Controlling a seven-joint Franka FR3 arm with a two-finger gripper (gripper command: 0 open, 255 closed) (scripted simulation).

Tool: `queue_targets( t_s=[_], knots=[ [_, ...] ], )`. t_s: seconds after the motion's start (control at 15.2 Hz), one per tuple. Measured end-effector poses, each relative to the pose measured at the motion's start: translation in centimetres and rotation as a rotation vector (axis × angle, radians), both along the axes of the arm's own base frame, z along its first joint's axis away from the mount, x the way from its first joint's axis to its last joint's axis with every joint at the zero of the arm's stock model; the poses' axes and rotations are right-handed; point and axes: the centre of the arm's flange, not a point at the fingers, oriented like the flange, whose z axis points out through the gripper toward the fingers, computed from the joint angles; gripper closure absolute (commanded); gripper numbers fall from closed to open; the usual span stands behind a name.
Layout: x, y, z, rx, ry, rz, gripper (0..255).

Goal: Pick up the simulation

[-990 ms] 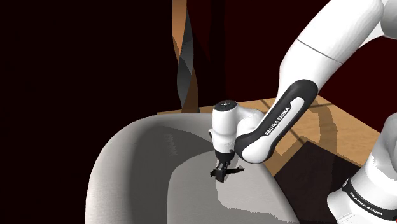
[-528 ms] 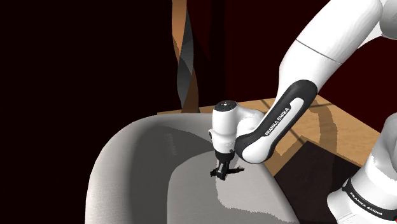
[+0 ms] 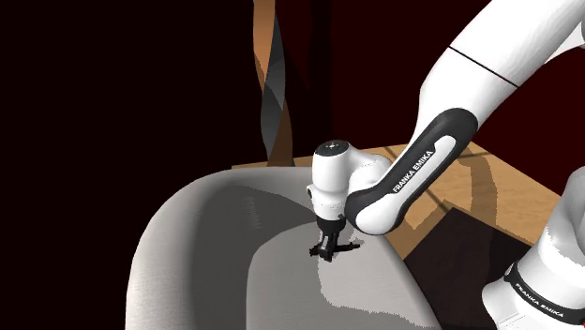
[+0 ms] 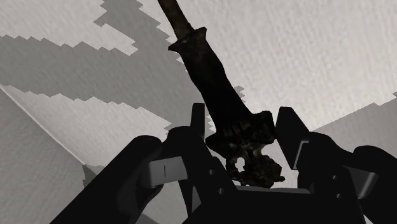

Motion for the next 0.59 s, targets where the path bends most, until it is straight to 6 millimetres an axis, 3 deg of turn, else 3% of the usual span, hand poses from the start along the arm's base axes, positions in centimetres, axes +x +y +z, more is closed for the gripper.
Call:
queue_targets(
  t_s=[0.59],
  knots=[
    [0.0, 0.0, 4.7, 0.000, 0.000, 0.000, 255]
  ],
)
